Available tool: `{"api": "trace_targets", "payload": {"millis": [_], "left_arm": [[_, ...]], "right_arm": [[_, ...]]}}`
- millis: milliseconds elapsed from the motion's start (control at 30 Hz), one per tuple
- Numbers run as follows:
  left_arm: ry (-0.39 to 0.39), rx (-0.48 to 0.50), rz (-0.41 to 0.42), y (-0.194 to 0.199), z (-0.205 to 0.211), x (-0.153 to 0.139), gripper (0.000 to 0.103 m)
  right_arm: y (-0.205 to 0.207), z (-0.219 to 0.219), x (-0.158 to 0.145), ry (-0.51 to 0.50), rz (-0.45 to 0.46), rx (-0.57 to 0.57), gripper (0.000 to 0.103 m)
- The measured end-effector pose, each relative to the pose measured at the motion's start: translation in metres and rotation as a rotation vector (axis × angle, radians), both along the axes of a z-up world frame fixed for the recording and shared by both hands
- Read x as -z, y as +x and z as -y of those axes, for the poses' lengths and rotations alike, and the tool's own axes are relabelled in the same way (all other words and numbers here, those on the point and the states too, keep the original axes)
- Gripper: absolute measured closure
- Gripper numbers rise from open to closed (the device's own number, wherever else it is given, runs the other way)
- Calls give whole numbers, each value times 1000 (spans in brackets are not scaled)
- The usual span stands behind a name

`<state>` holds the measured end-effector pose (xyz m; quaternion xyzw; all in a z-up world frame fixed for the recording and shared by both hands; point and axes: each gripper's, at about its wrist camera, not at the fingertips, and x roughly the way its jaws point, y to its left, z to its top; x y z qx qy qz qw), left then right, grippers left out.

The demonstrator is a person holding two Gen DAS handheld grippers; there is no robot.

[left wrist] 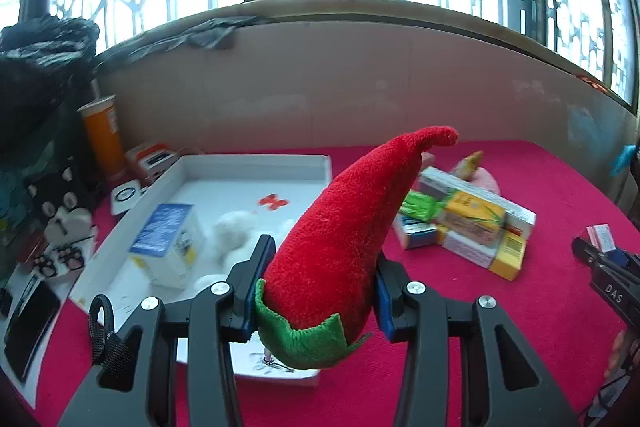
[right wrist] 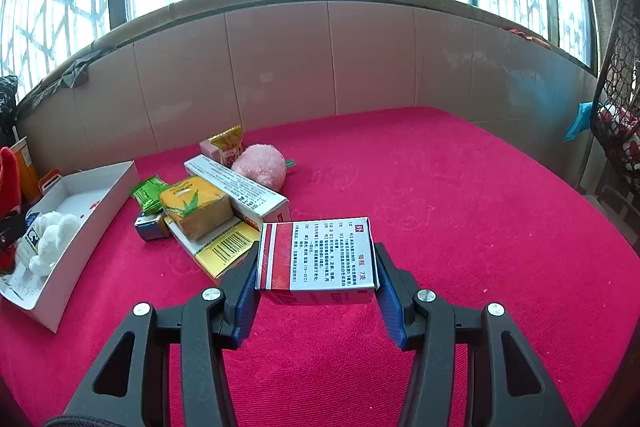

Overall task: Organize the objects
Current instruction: 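Carry the red chili and white-red box with both tools over the tray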

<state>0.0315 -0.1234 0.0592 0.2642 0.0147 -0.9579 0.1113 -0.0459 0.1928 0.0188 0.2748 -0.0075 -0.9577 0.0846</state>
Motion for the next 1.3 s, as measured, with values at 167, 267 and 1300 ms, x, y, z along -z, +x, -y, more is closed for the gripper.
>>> {"api": "trace_targets", "payload": {"millis": [167,267,1300], "left_arm": [[-29,-33,19,5,10,3,60],[-32,-50,27,5,16,3,60],[-19,-166,18,19,92,-4,60]], "right_arm": [[2,-2,-2,-18,-6,8,48],[2,-2,-4,-33,9,5,48],[31,136,-76,-56,-44,-349,47]]}}
